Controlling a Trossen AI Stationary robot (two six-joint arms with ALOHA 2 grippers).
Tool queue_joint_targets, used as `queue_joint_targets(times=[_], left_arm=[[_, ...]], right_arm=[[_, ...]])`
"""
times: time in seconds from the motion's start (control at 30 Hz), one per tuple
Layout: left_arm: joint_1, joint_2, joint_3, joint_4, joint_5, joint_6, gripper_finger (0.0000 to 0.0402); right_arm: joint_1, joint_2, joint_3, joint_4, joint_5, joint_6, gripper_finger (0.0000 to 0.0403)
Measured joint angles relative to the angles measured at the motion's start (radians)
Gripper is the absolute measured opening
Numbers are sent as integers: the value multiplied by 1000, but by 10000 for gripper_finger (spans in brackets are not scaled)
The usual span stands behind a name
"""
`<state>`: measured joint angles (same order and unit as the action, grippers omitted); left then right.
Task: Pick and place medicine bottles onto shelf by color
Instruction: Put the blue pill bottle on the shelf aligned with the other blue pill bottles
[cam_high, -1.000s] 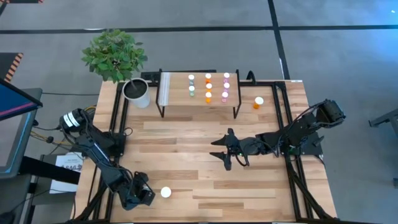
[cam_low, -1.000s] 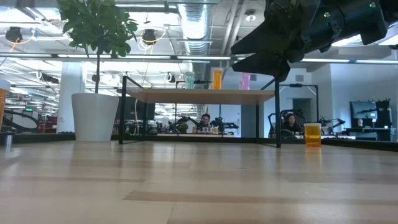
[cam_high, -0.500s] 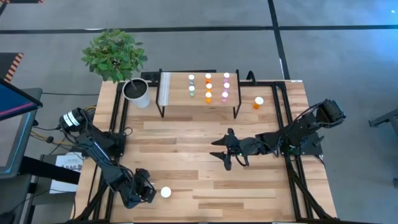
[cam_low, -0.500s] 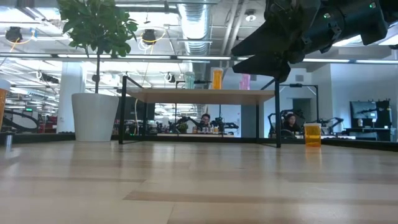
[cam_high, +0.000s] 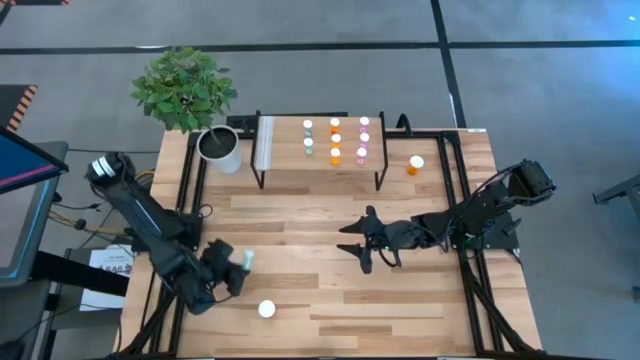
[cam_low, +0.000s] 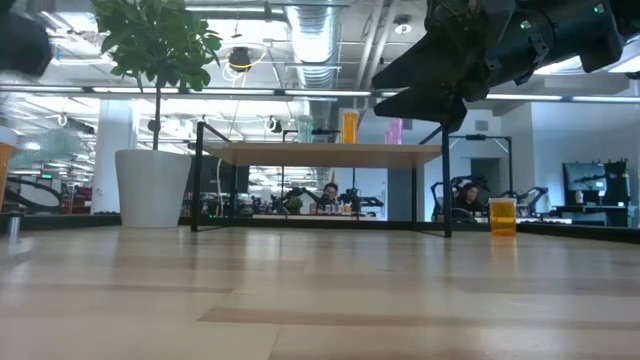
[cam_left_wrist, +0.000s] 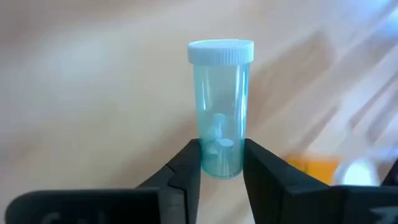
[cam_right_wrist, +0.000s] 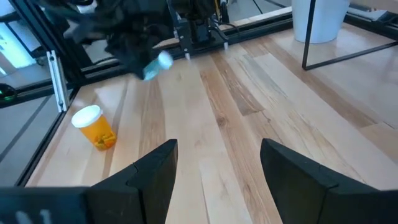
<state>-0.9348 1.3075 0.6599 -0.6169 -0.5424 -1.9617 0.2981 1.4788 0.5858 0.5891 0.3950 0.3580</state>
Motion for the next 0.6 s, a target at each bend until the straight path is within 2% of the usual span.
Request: queue_joint_targets(times=[0.13,0.27,0.37,0.43,0.53,0.6], left_arm=[[23,-117,3,32,-291,241,86],[95,-171,3,222,-458,635,83],[172,-164,4,451,-454,992,84],[226,-148,4,665,-418,1236,85],[298,-124,4,933,-277,1533,86],[345,-107,6,1078,-162,1652,86]], right_arm=[[6,0,-1,94,0,-38,255],[24,0,-1,214,-1,-102,255],[35,0,-1,298,-2,-145,255],[37,10,-1,356,-6,-170,255],[36,17,-3,434,-51,-192,255],[35,15,-1,479,-79,-202,255]])
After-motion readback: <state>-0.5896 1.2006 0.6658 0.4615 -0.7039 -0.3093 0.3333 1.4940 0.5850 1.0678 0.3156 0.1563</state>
